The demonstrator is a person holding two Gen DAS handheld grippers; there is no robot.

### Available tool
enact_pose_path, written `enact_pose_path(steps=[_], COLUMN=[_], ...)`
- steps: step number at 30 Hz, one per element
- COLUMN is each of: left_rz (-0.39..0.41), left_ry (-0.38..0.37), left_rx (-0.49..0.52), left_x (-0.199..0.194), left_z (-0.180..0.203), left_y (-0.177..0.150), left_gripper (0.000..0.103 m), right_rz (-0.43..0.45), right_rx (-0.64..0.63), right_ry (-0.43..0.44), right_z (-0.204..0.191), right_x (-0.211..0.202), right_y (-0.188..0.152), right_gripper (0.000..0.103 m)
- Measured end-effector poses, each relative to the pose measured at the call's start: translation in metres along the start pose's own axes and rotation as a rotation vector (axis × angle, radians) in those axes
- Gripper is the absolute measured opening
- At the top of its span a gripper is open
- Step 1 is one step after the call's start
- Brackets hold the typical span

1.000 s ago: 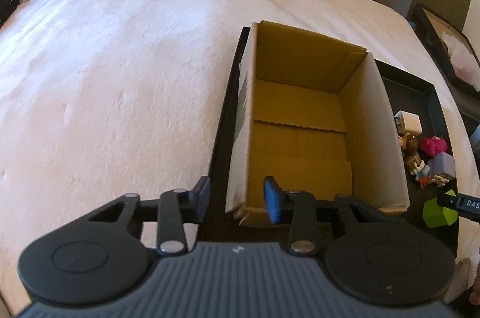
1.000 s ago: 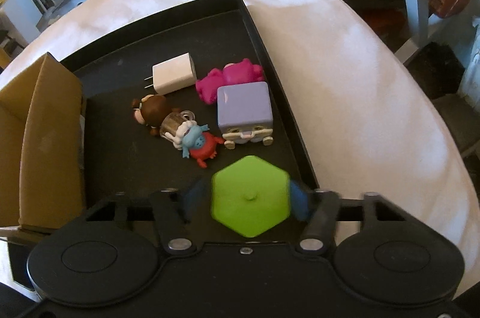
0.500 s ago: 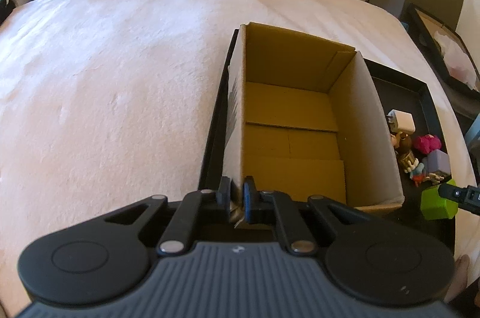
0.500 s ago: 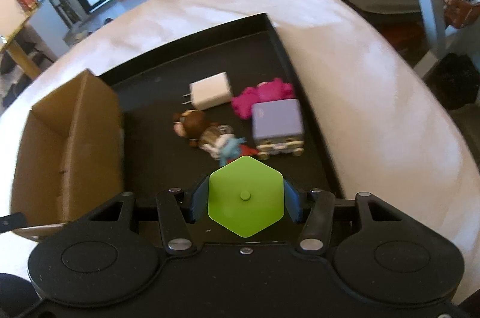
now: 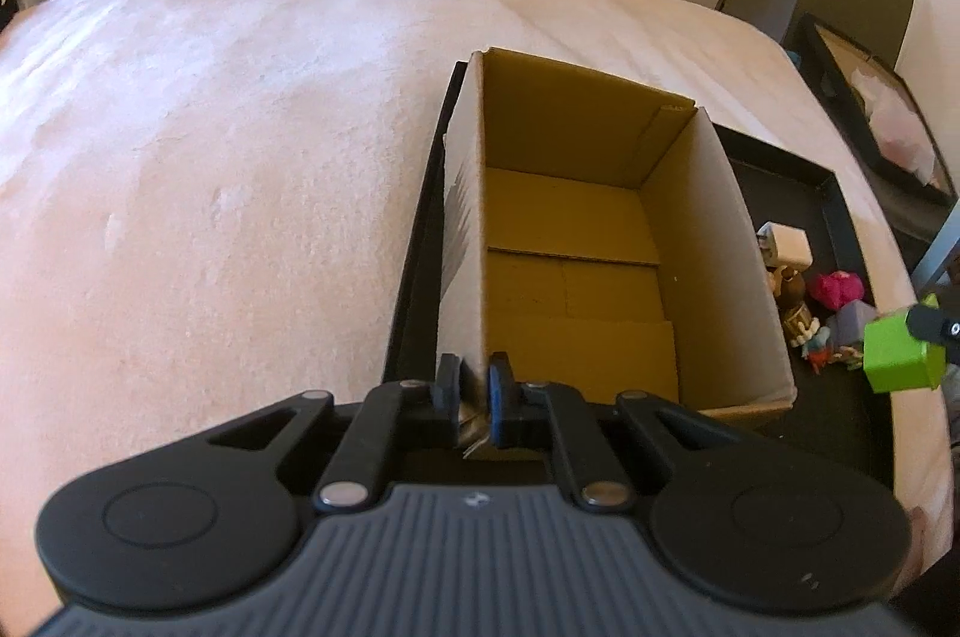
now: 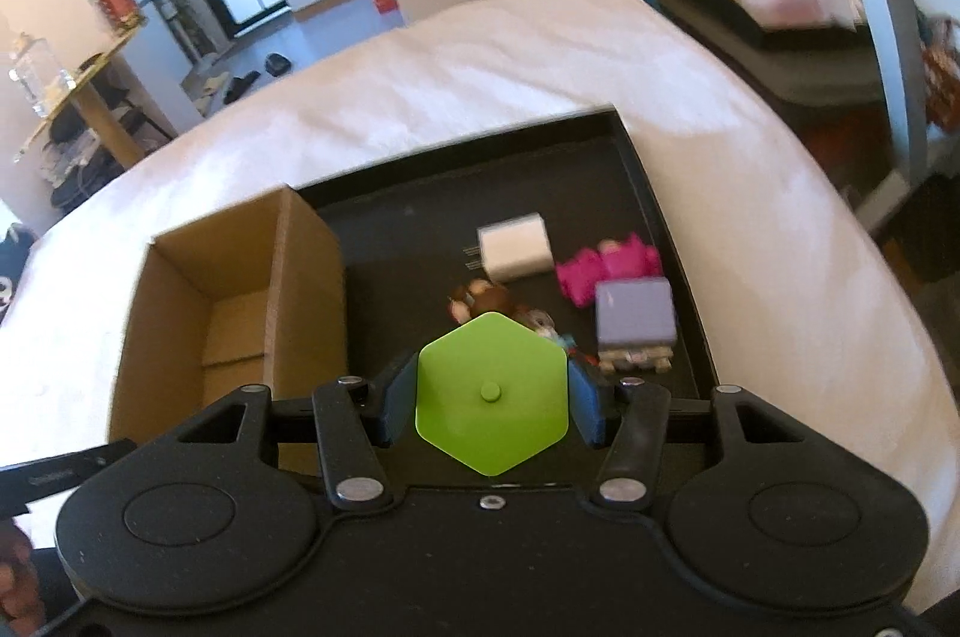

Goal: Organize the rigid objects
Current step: 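Grasp the green hexagonal block with the right gripper and lift it over the box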

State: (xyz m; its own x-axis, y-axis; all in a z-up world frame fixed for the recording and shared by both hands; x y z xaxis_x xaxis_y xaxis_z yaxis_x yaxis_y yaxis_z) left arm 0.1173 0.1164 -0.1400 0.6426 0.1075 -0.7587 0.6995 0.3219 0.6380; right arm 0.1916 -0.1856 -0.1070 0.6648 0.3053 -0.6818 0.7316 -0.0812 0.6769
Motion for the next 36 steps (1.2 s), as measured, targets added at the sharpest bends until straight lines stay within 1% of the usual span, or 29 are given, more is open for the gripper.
enact_pose_path(steps=[2, 8, 15, 18, 22, 25, 28, 36], left_rz=[-0.005, -0.005, -0.001, -0.003, 0.005, -0.001, -0.004, -0.006], left_ry=[-0.006, -0.022, -0.082, -0.090, -0.113, -0.140, -0.146, -0.169], left_rx=[-0.015, -0.017, -0.057, -0.061, -0.055, -0.075, -0.092, -0.097], left_x=[0.000, 0.001, 0.001, 0.003, 0.003, 0.005, 0.007, 0.009], left_z=[-0.002, -0.004, -0.014, -0.016, -0.017, -0.022, -0.025, -0.027], left_y=[0.000, 0.000, -0.001, -0.001, -0.002, -0.002, -0.001, -0.003], left_gripper=[0.009, 0.009, 0.010, 0.010, 0.010, 0.010, 0.010, 0.011], right_rz=[0.008, 0.016, 0.020, 0.019, 0.011, 0.002, -0.011, -0.040], right_rx=[-0.017, -0.085, -0.141, -0.164, -0.199, -0.227, -0.252, -0.290], right_ry=[0.008, 0.029, 0.057, 0.067, 0.084, 0.091, 0.092, 0.095], right_z=[-0.007, -0.037, -0.076, -0.093, -0.117, -0.131, -0.143, -0.168], right_x=[-0.003, -0.006, -0.005, -0.004, 0.000, 0.004, 0.009, 0.024], right_y=[0.005, 0.018, 0.022, 0.023, 0.023, 0.021, 0.018, 0.007], right_gripper=[0.052, 0.052, 0.052, 0.052, 0.052, 0.052, 0.052, 0.052])
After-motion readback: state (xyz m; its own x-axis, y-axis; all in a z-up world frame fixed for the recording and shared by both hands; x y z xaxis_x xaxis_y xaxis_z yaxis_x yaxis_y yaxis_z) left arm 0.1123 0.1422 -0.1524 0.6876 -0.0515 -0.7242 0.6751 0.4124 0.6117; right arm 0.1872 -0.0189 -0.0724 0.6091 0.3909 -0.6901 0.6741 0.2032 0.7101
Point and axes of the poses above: each gripper's, at about its wrist camera, not at the fingertips, and x roughly the way its jaws point, z to its right, y to its top, the point moved 3 cm from there along x, roughly the way its jaws point, and after that the axes turned 9 degrees about z, right-handed, at the moved point
